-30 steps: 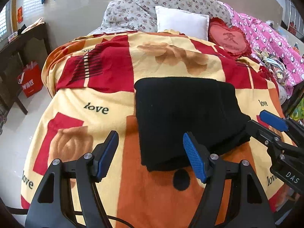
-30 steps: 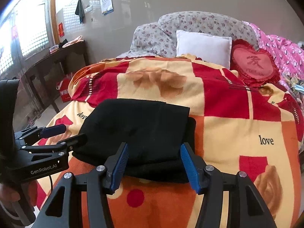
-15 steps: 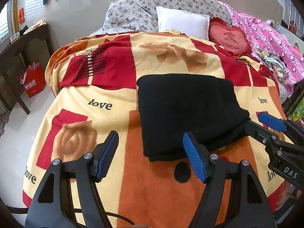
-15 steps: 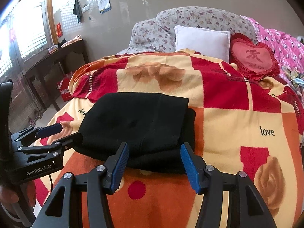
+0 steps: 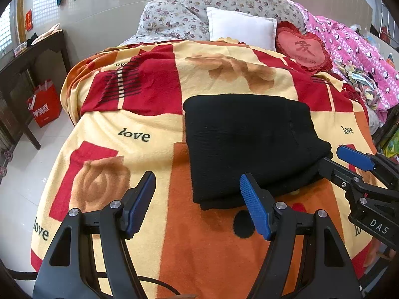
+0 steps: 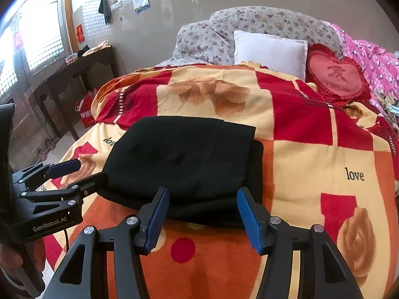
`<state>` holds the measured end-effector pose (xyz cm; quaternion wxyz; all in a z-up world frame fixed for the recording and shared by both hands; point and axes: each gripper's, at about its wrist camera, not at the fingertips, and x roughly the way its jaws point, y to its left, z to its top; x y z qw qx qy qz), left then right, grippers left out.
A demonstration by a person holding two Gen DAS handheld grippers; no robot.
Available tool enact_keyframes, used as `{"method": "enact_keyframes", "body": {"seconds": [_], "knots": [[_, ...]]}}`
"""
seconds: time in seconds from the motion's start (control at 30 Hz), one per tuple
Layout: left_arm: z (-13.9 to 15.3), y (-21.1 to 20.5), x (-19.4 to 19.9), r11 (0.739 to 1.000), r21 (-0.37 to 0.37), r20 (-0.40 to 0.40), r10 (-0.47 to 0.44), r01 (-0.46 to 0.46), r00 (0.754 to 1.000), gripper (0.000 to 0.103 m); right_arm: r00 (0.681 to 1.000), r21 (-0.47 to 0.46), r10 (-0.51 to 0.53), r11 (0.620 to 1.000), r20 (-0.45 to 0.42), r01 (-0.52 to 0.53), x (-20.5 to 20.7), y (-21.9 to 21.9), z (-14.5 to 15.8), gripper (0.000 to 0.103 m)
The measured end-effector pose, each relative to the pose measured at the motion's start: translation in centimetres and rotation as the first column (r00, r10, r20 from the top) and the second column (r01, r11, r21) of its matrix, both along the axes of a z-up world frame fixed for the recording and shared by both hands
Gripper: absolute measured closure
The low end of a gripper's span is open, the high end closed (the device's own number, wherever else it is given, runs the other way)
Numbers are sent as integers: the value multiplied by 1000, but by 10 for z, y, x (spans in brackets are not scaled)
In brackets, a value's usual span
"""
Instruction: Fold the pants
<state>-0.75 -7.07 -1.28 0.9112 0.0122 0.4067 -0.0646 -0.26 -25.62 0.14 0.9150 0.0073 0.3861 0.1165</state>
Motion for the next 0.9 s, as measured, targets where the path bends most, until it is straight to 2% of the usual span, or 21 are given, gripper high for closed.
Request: {"method": "enact_keyframes", "body": {"seconds": [0.9], "knots": [[-2, -1, 2, 1000, -3, -13, -8, 8, 1000, 32, 999, -12, 9, 1000, -32, -10, 5, 1, -8, 48]]}}
